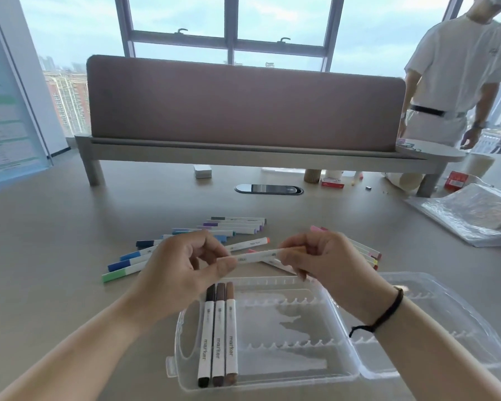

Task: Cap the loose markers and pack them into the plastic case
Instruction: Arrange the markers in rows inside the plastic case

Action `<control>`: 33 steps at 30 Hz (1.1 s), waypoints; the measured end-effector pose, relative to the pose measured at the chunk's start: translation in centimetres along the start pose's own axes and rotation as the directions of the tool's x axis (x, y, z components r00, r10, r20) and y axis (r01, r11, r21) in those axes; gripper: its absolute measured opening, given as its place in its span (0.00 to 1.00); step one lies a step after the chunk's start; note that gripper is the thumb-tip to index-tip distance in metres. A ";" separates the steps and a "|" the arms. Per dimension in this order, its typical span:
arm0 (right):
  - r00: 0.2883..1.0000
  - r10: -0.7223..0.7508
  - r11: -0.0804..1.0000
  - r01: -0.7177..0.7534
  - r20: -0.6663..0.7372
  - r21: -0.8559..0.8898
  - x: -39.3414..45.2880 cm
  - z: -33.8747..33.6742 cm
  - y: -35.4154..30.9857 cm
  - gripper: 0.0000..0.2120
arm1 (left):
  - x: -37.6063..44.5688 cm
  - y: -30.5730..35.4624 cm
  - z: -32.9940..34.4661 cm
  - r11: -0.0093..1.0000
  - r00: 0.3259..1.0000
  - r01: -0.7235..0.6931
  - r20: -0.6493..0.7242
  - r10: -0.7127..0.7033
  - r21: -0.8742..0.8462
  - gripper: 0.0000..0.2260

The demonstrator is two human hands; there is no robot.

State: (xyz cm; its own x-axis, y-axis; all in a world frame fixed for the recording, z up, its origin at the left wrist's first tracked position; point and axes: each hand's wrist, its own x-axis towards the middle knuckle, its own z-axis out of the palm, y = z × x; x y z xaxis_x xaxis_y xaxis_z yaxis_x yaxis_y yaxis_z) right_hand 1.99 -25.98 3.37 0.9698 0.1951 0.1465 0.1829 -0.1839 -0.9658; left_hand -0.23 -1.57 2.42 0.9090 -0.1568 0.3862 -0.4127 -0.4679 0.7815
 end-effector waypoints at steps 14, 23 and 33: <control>0.949 0.204 0.945 -0.255 0.240 0.206 -0.6 2.2 0.5 0.13 | 0.1 -0.3 0.2 0.984 0.967 0.105 0.217 -0.136 0.146 0.13; 0.982 0.145 0.939 -0.097 0.124 -0.330 -0.2 4.7 0.8 0.17 | -0.2 -0.5 0.4 0.944 0.861 0.185 0.417 -0.290 0.274 0.33; 0.989 0.030 0.783 0.065 0.142 -0.619 -0.9 4.0 0.2 0.11 | -0.2 -0.2 0.8 0.904 0.864 0.136 0.398 -0.308 0.405 0.35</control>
State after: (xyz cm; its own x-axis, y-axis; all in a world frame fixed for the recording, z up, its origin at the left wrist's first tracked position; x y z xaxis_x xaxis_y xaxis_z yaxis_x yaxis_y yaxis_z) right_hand 0.48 -22.38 2.16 0.9420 0.3245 0.0853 0.3062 -0.7274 -0.6141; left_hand -0.25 -2.10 1.79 0.9359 -0.3372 -0.1021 -0.2259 -0.7966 0.5607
